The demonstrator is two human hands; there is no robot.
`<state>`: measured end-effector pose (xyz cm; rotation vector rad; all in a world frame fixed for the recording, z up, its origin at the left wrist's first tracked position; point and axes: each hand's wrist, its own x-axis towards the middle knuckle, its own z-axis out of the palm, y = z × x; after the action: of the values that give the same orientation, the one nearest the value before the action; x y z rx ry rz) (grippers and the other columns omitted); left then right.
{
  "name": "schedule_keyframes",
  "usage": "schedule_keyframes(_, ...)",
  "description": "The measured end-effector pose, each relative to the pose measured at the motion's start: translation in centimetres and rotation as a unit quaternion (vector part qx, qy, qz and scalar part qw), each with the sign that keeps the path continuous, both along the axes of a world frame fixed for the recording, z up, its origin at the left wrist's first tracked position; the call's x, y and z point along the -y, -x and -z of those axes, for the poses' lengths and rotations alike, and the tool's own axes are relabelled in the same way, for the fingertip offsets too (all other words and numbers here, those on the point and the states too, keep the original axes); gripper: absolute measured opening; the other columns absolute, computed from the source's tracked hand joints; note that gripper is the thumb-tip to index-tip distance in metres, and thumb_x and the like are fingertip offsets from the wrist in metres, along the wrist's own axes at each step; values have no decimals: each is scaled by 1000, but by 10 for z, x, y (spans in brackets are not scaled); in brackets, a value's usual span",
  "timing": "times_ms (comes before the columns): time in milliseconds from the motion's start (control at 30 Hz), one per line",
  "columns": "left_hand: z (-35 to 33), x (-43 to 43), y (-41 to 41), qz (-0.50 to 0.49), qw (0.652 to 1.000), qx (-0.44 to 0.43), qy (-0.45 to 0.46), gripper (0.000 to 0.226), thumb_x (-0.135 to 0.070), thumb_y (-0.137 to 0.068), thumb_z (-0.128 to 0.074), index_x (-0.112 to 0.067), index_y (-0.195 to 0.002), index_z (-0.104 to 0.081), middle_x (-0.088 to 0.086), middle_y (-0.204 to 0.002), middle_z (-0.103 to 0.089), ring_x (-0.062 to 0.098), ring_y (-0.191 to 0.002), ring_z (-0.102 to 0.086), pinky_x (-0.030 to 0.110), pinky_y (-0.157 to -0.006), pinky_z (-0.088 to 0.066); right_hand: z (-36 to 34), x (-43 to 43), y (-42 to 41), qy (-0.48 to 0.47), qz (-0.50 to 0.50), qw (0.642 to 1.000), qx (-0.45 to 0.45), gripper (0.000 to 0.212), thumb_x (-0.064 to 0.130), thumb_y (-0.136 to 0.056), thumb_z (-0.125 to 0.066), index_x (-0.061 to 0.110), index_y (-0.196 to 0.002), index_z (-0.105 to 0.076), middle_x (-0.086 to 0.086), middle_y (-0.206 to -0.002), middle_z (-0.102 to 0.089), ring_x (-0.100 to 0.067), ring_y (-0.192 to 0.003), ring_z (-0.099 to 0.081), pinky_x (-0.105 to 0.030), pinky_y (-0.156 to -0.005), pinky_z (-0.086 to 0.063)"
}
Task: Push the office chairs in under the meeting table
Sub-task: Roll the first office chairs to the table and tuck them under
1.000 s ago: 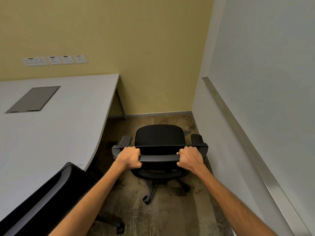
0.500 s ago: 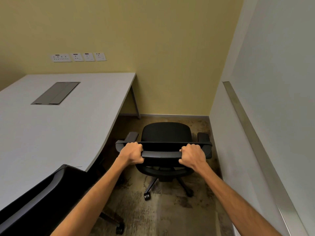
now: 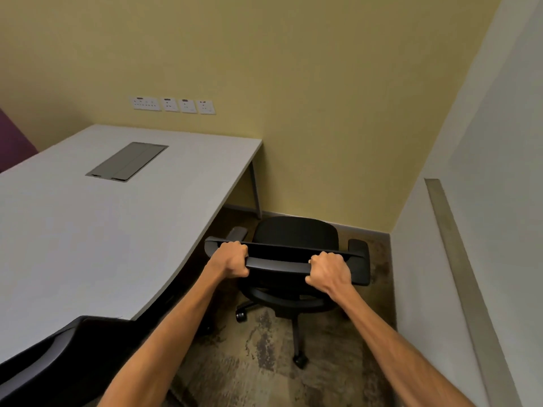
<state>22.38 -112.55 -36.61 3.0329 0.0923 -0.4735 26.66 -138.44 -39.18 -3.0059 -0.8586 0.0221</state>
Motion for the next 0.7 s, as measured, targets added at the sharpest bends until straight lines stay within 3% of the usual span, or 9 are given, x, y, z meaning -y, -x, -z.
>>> schedule_keyframes(233, -2, 35, -48, -33, 998, 30, 35, 23, -27, -69, -61, -9, -80, -71, 8, -78, -71, 28, -72, -67, 37, -72, -57, -12, 23, -92, 20, -29, 999, -9, 37, 35, -75, -58, 17, -105, -71, -5, -89, -71, -26, -83, -66, -30, -65, -41)
schedule_keyframes(700, 2, 46, -101, -128, 991, 19, 34, 23, -32, -74, -62, -12, -84, -68, 4, -79, -69, 20, -71, -66, 34, -72, -58, -8, 13, -188, 8, -124, 992, -26, 28, 31, -75, -57, 13, -90, -72, -5, -79, -69, -24, -74, -64, -30, -63, -43)
